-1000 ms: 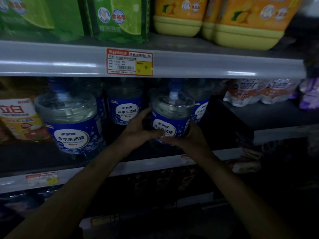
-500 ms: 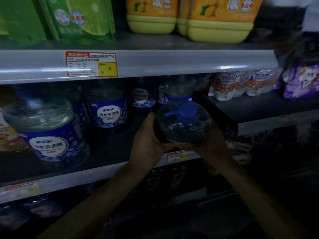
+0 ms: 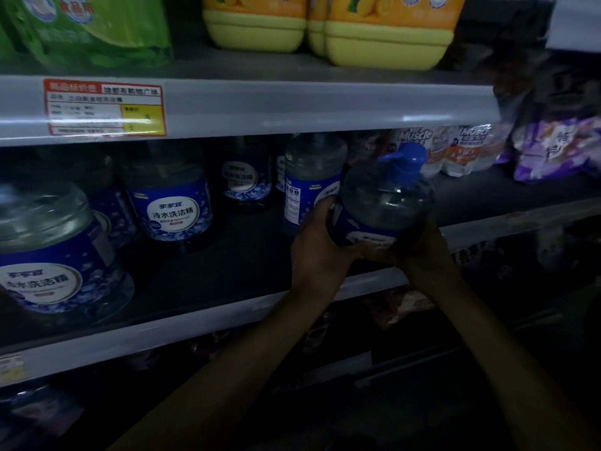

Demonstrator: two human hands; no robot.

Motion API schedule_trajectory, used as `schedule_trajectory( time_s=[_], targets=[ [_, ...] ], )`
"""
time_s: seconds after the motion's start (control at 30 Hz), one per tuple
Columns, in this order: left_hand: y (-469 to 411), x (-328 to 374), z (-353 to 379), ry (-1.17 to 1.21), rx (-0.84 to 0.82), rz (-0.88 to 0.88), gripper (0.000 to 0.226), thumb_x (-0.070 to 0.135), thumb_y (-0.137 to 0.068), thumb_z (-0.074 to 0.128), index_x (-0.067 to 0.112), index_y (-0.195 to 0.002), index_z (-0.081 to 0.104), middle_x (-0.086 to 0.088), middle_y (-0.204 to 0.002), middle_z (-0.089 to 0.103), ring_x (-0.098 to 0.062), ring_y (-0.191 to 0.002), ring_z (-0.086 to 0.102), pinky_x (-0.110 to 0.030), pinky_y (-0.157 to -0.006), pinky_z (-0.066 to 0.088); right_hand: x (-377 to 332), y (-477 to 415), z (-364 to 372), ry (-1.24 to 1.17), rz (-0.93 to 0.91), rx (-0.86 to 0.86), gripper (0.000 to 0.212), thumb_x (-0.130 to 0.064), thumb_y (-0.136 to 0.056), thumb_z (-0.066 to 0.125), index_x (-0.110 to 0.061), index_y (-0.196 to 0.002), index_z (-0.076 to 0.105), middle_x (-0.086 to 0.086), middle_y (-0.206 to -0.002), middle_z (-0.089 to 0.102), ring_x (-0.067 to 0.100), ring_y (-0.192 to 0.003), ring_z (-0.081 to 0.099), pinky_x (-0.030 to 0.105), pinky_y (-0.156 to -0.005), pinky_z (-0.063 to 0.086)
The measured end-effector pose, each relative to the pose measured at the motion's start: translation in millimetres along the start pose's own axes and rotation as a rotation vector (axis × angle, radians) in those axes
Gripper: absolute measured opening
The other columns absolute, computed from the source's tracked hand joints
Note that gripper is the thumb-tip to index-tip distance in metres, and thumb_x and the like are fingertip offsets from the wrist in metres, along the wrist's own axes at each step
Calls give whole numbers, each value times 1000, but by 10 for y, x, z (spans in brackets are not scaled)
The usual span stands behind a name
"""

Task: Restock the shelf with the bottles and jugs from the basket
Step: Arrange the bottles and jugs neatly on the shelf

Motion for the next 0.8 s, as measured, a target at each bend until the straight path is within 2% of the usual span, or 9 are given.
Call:
schedule_trajectory(
  time_s=[0.07, 0.13, 0.23, 0.27, 0.37, 0.47, 0.53, 0.7, 0.8],
  targets=[
    [-41, -17, 43, 37, -3, -20, 81, 18, -74, 92, 27, -144, 53, 5, -139, 64, -9, -125, 61, -37, -103, 56, 13, -19, 19, -118, -6, -45, 106, -14, -56, 98, -21, -146, 43, -7, -137, 61, -2, -116, 63, 24, -89, 58],
    [-70, -47, 62, 63, 7, -40, 79, 15, -76, 91, 25, -145, 54, 3, -140, 64, -9, -125, 62, -35, -103, 56, 71, -62, 13, -160, 40, -36, 106, -27, -50, 101, -25, -143, 49, -10, -133, 65, 9, -119, 65, 36, -91, 59],
    [-84, -60, 66, 49, 0, -49, 77, 16, -78, 90, 22, -146, 55, 4, -139, 65, -7, -123, 62, -25, -101, 55, 36, -75, 13, -6, 11, -33, 65, -17, -61, 94, -38, -114, 65, -29, -104, 72, -5, -102, 68, 22, -83, 58],
    [-91, -63, 65, 55, -10, -52, 76, 14, -79, 89, 22, -146, 55, 5, -137, 66, -5, -121, 63, -21, -99, 55, 37, -76, 15, 7, 0, -21, 60, -13, -63, 93, -39, -110, 65, -29, -99, 72, -8, -98, 68, 19, -80, 57],
    [-100, -55, 66, 71, -40, -56, 73, 11, -79, 88, 21, -144, 56, 11, -132, 66, 7, -114, 62, -12, -93, 52, 43, -46, 5, 57, -9, 49, 55, -18, -66, 95, -33, -112, 68, -28, -101, 69, -18, -92, 64, 5, -72, 50],
    [-45, -72, 54, 77, -29, -52, 68, 6, -84, 84, 20, -144, 55, 12, -131, 65, 9, -117, 60, -8, -93, 49, 60, 43, 41, 118, -1, 119, 67, -36, -66, 94, -28, -126, 65, -17, -119, 70, -5, -106, 65, 16, -83, 54],
    [8, -93, 47, 80, -22, -50, 66, 5, -86, 81, 21, -144, 54, 15, -131, 63, 11, -118, 58, -9, -94, 49, 42, 111, 45, 91, 10, 176, 66, -29, -70, 93, -24, -130, 65, -12, -123, 69, 1, -109, 65, 20, -88, 56],
    [119, -41, 18, 60, -55, -35, 70, 18, -85, 85, 22, -147, 54, 7, -140, 63, -2, -125, 60, -22, -100, 54, -77, 256, 88, 98, 26, 204, 61, -28, -79, 87, -21, -134, 63, -10, -126, 69, 4, -112, 64, -2, -77, 43],
    [227, -58, -88, 48, -72, -76, 64, 14, -87, 82, 23, -144, 55, 3, -136, 65, -5, -122, 62, -21, -100, 54, -215, 403, 127, 29, 49, 228, 55, -21, -79, 86, -20, -129, 64, -8, -119, 71, 2, -105, 66, 5, -80, 50]
  ],
)
Point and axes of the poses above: each hand's wrist, its own y-axis away from the middle knuckle, its own z-axis out of the palm, x = y × z, the point moved 4 cm from there along -y, towards the middle knuckle
